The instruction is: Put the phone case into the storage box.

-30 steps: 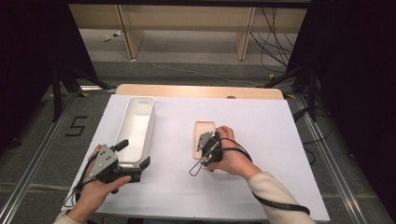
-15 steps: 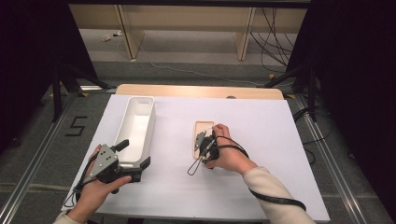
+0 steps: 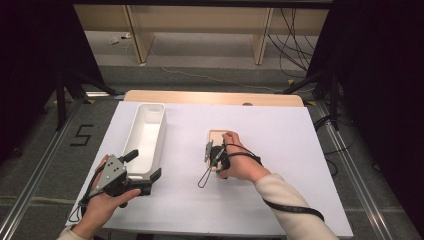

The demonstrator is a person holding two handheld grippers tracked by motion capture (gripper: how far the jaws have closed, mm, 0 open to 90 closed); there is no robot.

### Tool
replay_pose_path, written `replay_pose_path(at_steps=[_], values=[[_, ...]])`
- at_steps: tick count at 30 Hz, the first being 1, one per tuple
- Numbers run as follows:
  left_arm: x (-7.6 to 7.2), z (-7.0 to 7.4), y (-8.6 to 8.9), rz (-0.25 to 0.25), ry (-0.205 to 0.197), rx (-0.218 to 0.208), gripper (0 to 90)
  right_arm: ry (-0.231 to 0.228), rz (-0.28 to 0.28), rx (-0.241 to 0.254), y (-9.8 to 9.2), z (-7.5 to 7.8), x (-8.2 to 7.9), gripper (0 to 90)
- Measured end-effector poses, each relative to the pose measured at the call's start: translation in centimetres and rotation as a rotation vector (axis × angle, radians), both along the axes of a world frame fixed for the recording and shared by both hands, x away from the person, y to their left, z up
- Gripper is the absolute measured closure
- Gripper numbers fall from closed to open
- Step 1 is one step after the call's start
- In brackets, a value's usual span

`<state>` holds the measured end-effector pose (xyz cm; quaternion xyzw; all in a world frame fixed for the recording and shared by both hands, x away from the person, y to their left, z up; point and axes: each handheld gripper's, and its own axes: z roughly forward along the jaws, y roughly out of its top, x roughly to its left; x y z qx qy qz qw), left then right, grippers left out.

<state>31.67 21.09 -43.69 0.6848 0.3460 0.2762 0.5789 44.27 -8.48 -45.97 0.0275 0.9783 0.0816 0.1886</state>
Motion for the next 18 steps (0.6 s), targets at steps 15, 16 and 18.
replay_pose_path(at_steps=[15, 16, 18], values=[[-0.03, -0.01, -0.09, -0.005, 0.003, 0.000, 3.4, 0.004, 0.041, -0.055, 0.75, 0.14, 0.32, 26.8], [-0.03, -0.01, -0.10, -0.004, 0.003, -0.001, 3.4, 0.006, 0.034, -0.056, 0.81, 0.12, 0.26, 27.2], [-0.04, 0.00, -0.11, -0.005, 0.002, -0.001, 3.5, 0.003, 0.069, -0.063, 0.81, 0.13, 0.49, 28.4]])
